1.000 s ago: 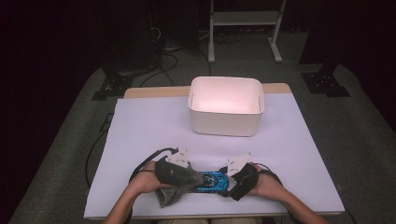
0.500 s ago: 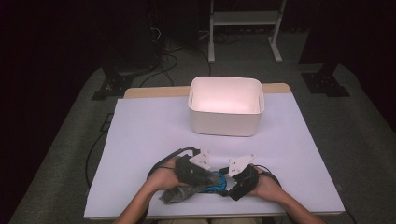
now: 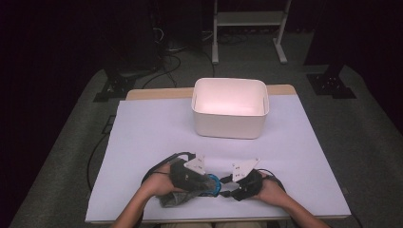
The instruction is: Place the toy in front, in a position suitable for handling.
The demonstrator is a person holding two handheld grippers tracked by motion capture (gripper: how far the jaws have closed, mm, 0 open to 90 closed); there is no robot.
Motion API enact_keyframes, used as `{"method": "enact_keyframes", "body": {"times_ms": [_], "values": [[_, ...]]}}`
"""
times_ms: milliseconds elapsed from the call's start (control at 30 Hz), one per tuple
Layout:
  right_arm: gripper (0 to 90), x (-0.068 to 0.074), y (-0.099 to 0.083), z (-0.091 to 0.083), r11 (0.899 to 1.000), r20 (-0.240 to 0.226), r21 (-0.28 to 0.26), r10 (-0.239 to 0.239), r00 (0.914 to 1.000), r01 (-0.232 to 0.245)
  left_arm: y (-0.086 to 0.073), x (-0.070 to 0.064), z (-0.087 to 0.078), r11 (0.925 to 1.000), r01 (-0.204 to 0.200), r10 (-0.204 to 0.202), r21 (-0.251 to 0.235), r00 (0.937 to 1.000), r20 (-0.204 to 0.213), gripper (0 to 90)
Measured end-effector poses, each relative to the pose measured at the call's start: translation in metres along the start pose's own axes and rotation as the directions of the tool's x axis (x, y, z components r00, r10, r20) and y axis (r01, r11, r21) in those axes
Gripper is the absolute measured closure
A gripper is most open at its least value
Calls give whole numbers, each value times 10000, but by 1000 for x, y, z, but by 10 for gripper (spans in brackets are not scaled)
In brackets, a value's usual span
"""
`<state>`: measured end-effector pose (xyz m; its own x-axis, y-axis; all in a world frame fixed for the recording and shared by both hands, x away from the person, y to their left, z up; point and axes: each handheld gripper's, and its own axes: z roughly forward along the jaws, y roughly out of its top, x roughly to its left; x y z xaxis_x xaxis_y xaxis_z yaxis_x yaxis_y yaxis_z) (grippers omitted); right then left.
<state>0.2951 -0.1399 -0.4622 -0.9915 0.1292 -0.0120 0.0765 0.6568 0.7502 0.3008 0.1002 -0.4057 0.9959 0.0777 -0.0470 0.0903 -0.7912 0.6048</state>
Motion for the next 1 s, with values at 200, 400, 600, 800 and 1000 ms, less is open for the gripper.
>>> {"method": "enact_keyframes", "body": {"times_ms": [200, 400, 600, 800, 1000], "values": [[229, -3, 8, 7, 9994, -83, 105, 345, 9994, -345, 0, 2, 4, 9997, 41, -37, -236, 9998, 170, 785], [229, 1, 17, 21, 9998, 296, 189, -1, 9996, -4, 13, 3, 15, 9998, -183, 183, -19, 9994, 281, 781], [240, 0, 16, 21, 10000, 321, 39, 29, 9995, -30, 25, 4, 27, 9989, -411, 400, 240, 9981, 460, 780], [248, -2, 16, 21, 9997, 133, 102, 228, 9997, -230, -1, 0, -1, 10000, 64, -63, -76, 9999, 78, 775], [246, -3, 17, 21, 9995, 99, 234, 192, 9998, -194, -20, 0, -26, 9989, 403, -391, 256, 9982, -459, 771]]}}
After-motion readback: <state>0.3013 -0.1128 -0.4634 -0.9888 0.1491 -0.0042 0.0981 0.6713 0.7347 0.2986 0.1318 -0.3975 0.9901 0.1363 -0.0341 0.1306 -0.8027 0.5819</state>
